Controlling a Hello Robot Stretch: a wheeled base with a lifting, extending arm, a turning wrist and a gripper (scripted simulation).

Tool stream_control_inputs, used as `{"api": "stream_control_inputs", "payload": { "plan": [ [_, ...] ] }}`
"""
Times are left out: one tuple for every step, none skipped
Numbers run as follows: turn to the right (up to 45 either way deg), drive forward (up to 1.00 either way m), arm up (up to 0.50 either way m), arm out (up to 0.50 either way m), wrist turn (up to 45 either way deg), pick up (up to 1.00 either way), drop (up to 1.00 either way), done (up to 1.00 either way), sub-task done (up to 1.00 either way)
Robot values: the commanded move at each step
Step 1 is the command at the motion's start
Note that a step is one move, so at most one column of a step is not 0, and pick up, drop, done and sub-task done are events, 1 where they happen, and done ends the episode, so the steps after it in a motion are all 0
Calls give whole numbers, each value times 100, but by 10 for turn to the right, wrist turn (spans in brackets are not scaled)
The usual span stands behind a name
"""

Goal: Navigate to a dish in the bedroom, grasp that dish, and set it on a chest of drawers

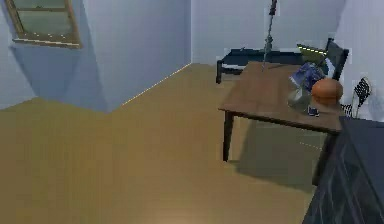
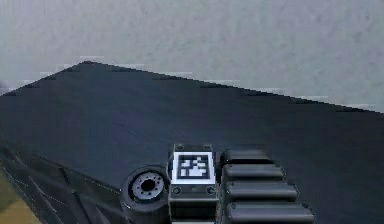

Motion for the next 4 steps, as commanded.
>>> {"api": "stream_control_inputs", "payload": {
  "plan": [
    [450,0,0,0,0,0,0,0,0],
    [360,0,0,0,0,0,0,0,0],
    [-450,0,0,0,0,0,0,0,0],
    [-450,0,0,0,0,0,0,0,0]
  ]
}}
